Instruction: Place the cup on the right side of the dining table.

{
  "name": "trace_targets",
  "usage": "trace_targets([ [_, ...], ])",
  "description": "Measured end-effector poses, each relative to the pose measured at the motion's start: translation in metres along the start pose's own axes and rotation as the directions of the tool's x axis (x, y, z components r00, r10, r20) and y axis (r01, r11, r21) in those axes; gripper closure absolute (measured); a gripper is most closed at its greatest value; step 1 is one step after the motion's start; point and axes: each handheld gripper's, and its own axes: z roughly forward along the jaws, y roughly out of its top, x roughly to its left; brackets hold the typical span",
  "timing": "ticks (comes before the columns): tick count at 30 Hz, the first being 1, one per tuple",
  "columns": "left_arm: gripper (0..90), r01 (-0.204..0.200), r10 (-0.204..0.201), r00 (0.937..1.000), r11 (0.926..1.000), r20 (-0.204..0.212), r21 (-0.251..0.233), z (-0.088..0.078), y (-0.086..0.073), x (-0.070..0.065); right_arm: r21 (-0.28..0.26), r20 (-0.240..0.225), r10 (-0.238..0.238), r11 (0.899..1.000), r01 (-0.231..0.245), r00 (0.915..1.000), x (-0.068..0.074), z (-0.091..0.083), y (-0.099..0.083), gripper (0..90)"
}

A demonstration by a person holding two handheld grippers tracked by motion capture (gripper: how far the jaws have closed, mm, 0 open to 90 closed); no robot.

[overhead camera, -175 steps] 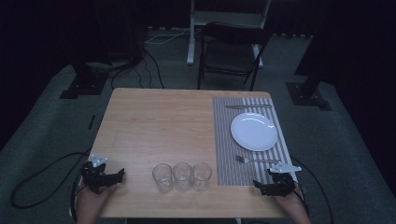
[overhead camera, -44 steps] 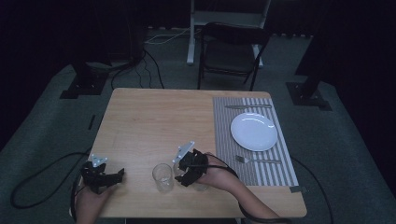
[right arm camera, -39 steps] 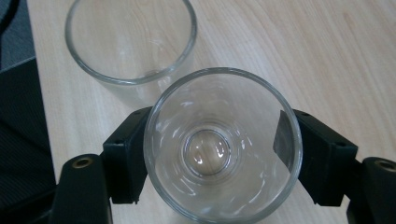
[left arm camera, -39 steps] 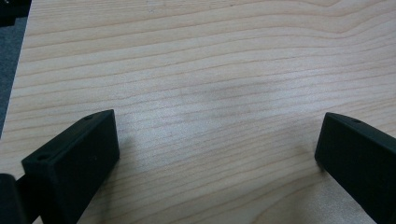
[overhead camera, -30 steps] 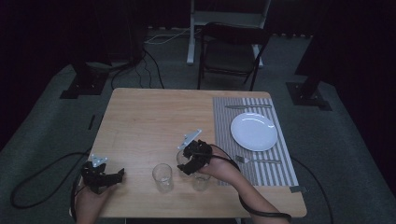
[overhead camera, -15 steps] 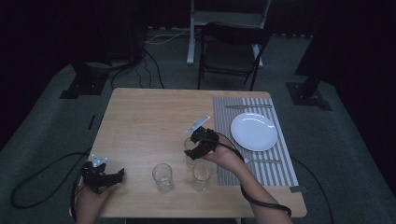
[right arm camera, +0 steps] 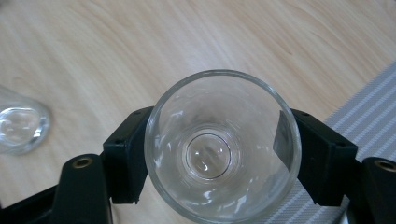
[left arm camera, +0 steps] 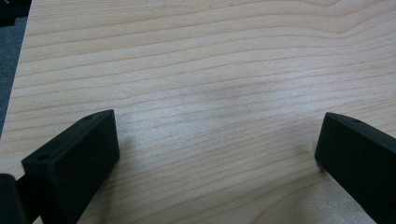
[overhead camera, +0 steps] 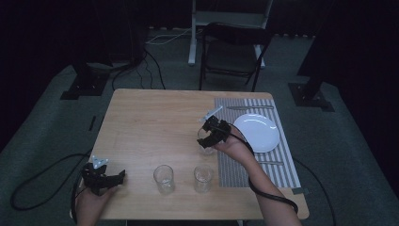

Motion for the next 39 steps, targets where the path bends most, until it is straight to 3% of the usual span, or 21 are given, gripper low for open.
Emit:
trace_targets([
  [11,0.1,-0.001,0.001,1.0,1.0,0.0,0.001,0.0,0.0,0.0,-0.001,0.039,0.078,0.997,-0.078,0.9962,-0.032,0.004,0.005,28.4],
  [14,0.1,-0.001,0.001,1.0,1.0,0.0,0.001,0.0,0.0,0.0,-0.002,0.066,0.133,0.991,-0.134,0.9888,-0.051,0.007,0.007,28.4],
  [17,0.1,-0.001,0.001,1.0,1.0,0.0,0.0,0.0,0.0,0.0,-0.003,0.085,0.154,0.988,-0.155,0.9843,-0.06,0.007,0.009,28.5],
  [22,0.1,-0.001,0.001,1.0,1.0,0.0,0.001,0.0,0.0,0.0,-0.022,0.125,0.239,0.971,-0.238,0.9628,-0.088,0.006,0.009,28.5],
  [24,0.1,-0.001,0.001,1.0,1.0,0.0,0.001,0.0,0.0,0.0,-0.039,0.158,0.284,0.959,-0.282,0.9456,-0.103,0.006,0.008,28.5],
  [25,0.1,-0.001,0.001,1.0,1.0,0.0,0.001,0.0,0.0,0.0,-0.039,0.158,0.284,0.959,-0.282,0.9456,-0.103,0.006,0.008,28.5],
  [27,0.1,-0.002,0.002,1.0,1.0,0.0,0.001,0.0,0.0,0.0,-0.051,0.177,0.308,0.951,-0.304,0.9348,-0.111,0.006,0.008,28.5],
  [28,0.1,-0.001,0.001,1.0,1.0,0.0,0.001,0.0,0.0,0.0,-0.064,0.184,0.332,0.943,-0.325,0.9253,-0.12,0.006,0.007,28.5],
  [30,0.1,-0.001,0.001,1.0,1.0,0.0,0.001,0.0,0.0,0.0,-0.06,0.184,0.34,0.94,-0.334,0.9222,-0.123,0.007,0.007,28.5],
  [32,0.1,-0.001,0.001,1.0,1.0,0.0,0.001,0.0,0.0,0.0,-0.066,0.205,0.364,0.931,-0.359,0.9084,-0.134,0.009,0.009,28.5],
  [33,0.1,-0.001,0.001,1.0,1.0,0.0,0.001,0.0,0.0,0.0,-0.066,0.205,0.364,0.931,-0.359,0.9084,-0.134,0.009,0.009,28.5],
  [36,0.1,-0.001,0.001,1.0,1.0,0.0,0.001,0.0,0.0,0.0,-0.083,0.211,0.394,0.919,-0.385,0.8947,-0.144,0.013,0.012,28.5],
  [39,0.1,0.0,0.0,1.0,1.0,0.0,0.0,0.0,0.0,0.0,-0.087,0.205,0.409,0.912,-0.4,0.8891,-0.149,0.016,0.014,28.5],
])
